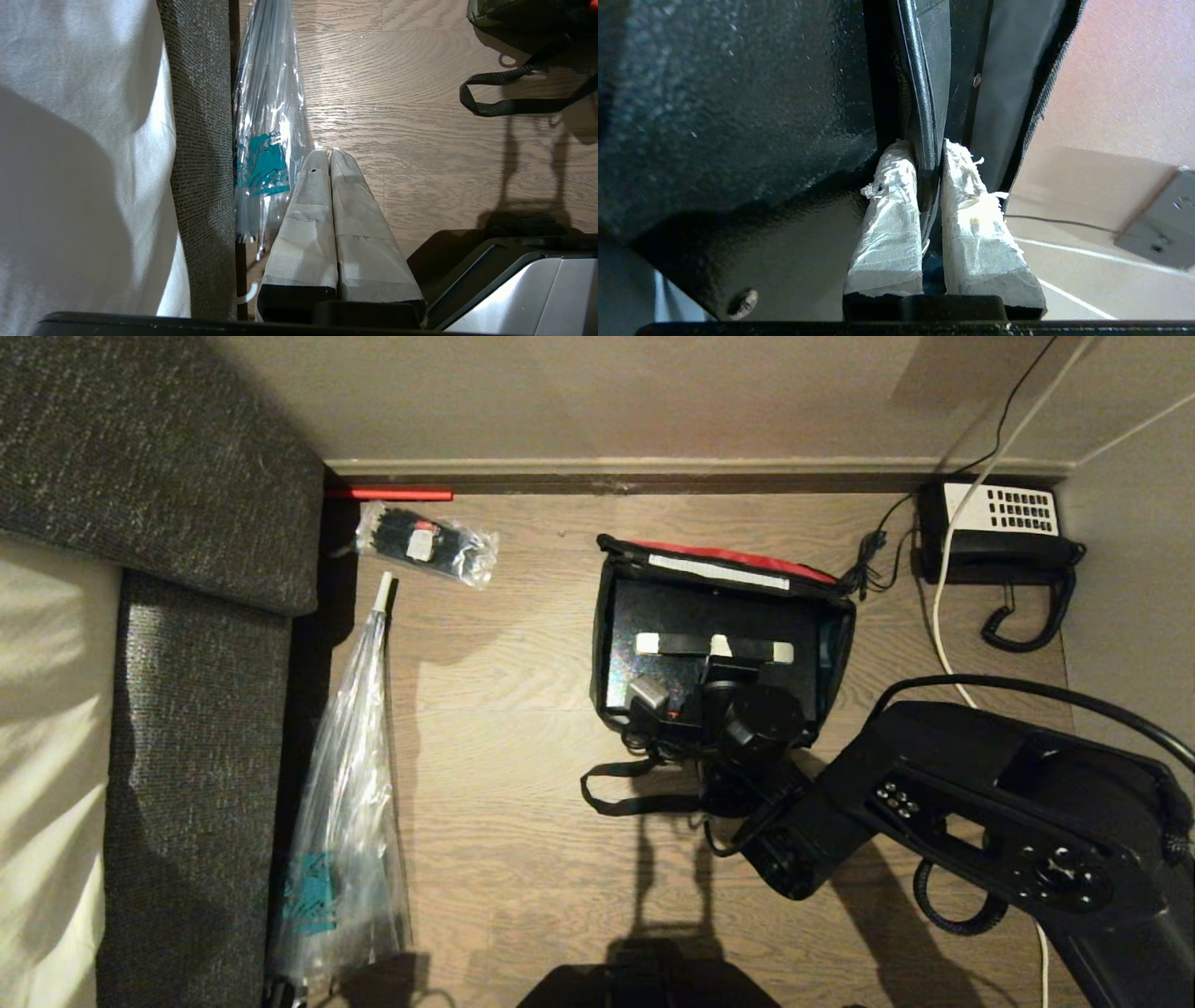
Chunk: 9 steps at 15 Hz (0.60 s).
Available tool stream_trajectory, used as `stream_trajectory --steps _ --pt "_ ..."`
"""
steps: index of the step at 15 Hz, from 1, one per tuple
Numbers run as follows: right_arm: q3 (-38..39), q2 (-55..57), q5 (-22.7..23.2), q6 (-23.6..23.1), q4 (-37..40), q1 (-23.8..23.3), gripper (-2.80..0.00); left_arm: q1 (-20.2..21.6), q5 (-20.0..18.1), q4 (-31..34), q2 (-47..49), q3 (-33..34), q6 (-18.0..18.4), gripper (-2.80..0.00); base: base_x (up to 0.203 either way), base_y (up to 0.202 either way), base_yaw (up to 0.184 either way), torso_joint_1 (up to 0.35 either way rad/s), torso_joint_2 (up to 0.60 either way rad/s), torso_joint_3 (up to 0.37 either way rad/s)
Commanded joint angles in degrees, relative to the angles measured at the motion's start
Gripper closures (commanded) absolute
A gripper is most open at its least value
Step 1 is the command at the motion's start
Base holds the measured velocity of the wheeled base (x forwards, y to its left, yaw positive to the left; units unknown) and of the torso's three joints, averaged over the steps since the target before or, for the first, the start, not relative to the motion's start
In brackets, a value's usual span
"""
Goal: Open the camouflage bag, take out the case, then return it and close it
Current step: Grip the handle
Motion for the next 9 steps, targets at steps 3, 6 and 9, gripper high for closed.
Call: stream_trajectory --steps 3,6,9 --pt "4.36 -10.01 -1.45 -0.79 -0.63 0.31 0.00 0.00 0.00 0.00 0.07 0.09 0.03 0.00 0.000 0.000 0.000 0.000 0.00 0.000" --pt "5.90 -12.70 -1.56 -0.86 -0.27 1.57 0.00 0.00 0.00 0.00 0.07 0.09 0.03 0.00 0.000 0.000 0.000 0.000 0.00 0.000" --pt "6.52 -14.39 -1.57 -0.80 0.09 2.90 0.00 0.00 0.00 0.00 0.07 0.09 0.03 0.00 0.000 0.000 0.000 0.000 0.00 0.000"
